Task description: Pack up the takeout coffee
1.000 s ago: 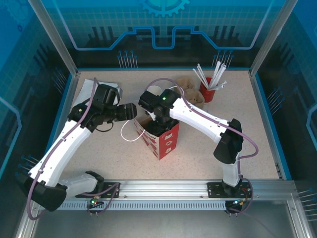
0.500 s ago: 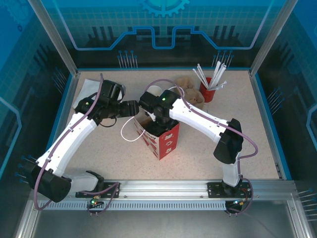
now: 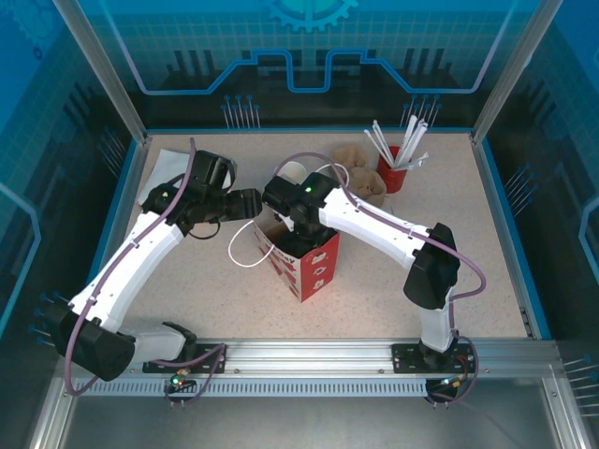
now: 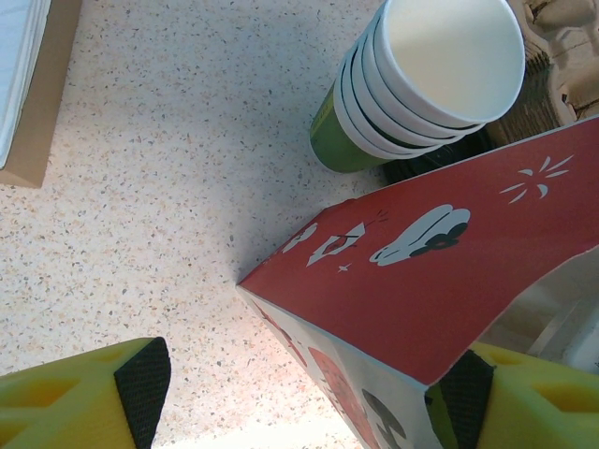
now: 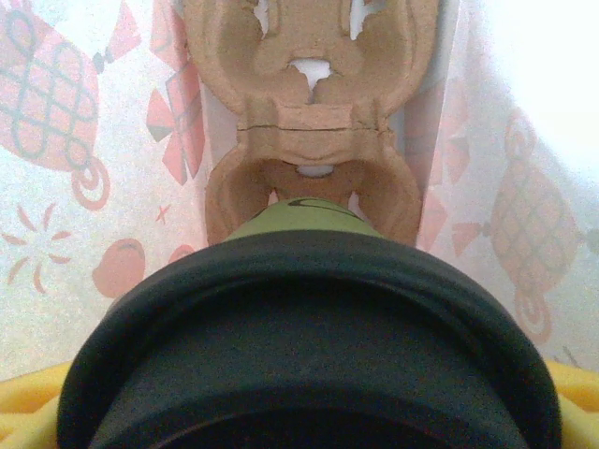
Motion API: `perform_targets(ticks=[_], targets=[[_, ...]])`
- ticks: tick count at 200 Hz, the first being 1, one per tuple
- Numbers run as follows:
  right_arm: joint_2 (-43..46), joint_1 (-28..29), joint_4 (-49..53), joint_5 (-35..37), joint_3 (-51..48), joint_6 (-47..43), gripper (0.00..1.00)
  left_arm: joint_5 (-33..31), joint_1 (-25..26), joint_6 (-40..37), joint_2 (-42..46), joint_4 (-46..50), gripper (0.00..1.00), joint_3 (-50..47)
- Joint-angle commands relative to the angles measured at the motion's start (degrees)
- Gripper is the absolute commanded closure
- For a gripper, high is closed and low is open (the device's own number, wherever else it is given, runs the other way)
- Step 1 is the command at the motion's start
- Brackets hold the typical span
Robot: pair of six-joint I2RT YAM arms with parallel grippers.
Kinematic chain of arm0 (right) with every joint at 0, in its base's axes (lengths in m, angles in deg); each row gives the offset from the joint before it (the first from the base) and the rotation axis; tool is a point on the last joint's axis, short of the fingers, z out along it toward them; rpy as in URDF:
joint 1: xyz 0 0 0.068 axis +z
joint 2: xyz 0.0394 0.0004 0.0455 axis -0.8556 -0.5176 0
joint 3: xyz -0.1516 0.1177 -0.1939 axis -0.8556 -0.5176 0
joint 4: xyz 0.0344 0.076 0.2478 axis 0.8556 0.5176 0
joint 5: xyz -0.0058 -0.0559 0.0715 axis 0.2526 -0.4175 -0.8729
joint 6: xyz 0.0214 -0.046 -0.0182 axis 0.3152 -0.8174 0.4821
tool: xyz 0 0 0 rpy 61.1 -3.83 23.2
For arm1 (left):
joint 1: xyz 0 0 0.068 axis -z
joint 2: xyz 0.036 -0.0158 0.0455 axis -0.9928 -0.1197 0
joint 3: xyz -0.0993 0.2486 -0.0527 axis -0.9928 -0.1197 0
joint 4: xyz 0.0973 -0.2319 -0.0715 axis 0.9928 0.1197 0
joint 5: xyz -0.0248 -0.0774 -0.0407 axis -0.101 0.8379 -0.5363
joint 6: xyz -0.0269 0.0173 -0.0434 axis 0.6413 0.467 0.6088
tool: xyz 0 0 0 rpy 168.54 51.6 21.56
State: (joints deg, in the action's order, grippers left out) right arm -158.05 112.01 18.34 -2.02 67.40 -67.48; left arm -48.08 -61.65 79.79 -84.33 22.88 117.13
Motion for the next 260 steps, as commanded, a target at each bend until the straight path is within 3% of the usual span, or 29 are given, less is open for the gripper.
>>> perform_targets(ticks=[1, 260], targets=[[-0.27, -0.45, 0.72, -0.57, -0.44, -0.66, 0.18, -1.2, -0.56, -1.75, -0.07, 0.1, 0.21, 1.52], [-2.53, -0.98, -5.84, -2.38, -8.44, -2.29, 0.18, -1.61, -0.56, -1.58, 0.21, 0.39, 0.19, 0.72]])
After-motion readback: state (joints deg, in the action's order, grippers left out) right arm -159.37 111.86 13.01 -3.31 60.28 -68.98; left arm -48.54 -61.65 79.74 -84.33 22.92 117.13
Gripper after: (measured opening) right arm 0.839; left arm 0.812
